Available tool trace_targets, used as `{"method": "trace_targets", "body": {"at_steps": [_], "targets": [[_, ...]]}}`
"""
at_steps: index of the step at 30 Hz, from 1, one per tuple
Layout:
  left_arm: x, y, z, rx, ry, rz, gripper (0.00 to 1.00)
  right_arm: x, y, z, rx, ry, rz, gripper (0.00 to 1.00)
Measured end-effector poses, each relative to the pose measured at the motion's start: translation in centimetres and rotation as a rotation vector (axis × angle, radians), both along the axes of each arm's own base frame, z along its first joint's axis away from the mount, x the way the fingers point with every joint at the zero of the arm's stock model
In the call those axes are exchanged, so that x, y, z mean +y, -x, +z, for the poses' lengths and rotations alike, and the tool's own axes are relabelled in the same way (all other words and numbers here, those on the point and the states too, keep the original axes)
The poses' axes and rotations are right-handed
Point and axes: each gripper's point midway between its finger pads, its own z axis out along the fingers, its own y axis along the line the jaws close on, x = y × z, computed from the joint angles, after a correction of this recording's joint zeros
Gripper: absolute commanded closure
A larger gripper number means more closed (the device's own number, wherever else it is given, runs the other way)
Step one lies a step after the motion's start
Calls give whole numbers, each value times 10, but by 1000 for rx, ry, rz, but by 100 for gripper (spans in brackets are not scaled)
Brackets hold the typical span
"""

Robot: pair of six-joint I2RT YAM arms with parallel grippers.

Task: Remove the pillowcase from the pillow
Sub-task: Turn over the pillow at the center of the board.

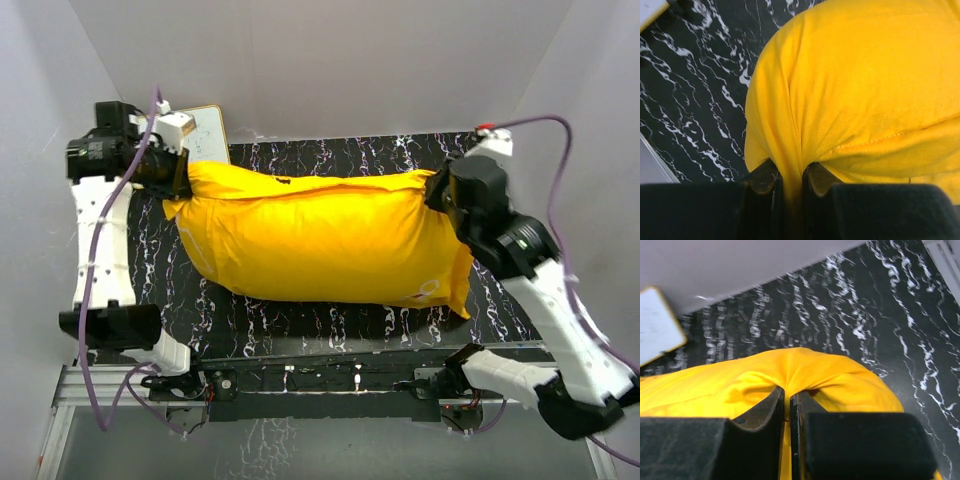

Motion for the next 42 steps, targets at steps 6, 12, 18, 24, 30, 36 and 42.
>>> {"method": "trace_targets", "body": {"at_steps": [6, 12, 18, 24, 30, 36, 42], "targets": [[-17, -63, -81, 131, -127, -24, 89, -21, -113, -109, 285, -7, -99, 92], [-45, -172, -67, -78, -190, 19, 9, -32, -207, -176, 406, -1, -145, 76], [-55, -176, -59, -141, -146, 28, 8, -26, -244, -161, 369, 28, -121, 54], [-61, -116, -105, -97, -106, -25, 12, -9, -236, -134, 315, 76, -91, 27], [-67, -120, -109, -145, -33, -22, 11, 24, -229, -110, 258, 166, -66, 15], [-79, -114, -94, -103, 110, -23, 9, 102, -197, -71, 147, 284, 21, 10], [-79, -104, -64, -45, 268, -17, 9, 240, -118, -43, 20, 320, 320, 9]]}}
